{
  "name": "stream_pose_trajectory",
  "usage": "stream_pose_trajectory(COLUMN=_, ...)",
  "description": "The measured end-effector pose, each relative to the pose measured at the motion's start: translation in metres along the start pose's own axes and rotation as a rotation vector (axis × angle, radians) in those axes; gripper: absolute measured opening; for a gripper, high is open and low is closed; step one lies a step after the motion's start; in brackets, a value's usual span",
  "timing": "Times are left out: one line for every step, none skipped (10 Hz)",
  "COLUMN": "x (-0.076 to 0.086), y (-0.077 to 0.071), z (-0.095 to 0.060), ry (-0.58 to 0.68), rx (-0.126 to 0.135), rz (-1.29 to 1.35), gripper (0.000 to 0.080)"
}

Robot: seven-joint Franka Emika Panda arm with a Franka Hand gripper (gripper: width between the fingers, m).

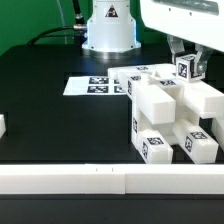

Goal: Assemble chair

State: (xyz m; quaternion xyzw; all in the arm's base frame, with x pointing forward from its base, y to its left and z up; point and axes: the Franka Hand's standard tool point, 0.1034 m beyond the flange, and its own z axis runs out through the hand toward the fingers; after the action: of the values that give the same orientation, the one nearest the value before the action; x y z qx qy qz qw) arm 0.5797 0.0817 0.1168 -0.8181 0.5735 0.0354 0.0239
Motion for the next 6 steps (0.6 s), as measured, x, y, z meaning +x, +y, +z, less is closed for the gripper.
stream_pose_trajectory(x=0.0000, y=0.0000, z=0.0001, ry=0.000, rx=0.000, rz=-0.016, gripper=0.0288)
stream_pose_trajectory(x=-0.0002, y=0.0000, z=0.0002, ry=0.000, rx=0.000, rz=-0.026, gripper=0.0288)
stream_pose_trajectory(x=-0.0001, y=0.0001, z=0.0003, ry=0.000, rx=-0.001, rz=-0.062, gripper=0.0497)
stream_pose_trajectory(x=0.0001, y=0.0000, z=-0.0001, ry=0.000, rx=-0.003, rz=-0.100, gripper=0.0497)
stream_pose_trajectory(x=-0.0017, y=-0.0003, z=0.0003, ry=0.001, rx=-0.004, rz=-0.176, gripper=0.0616)
stream_pose_trajectory(x=-0.0012, y=-0.0001, z=0.0005, ry=0.001, rx=-0.004, rz=-0.263, gripper=0.0639)
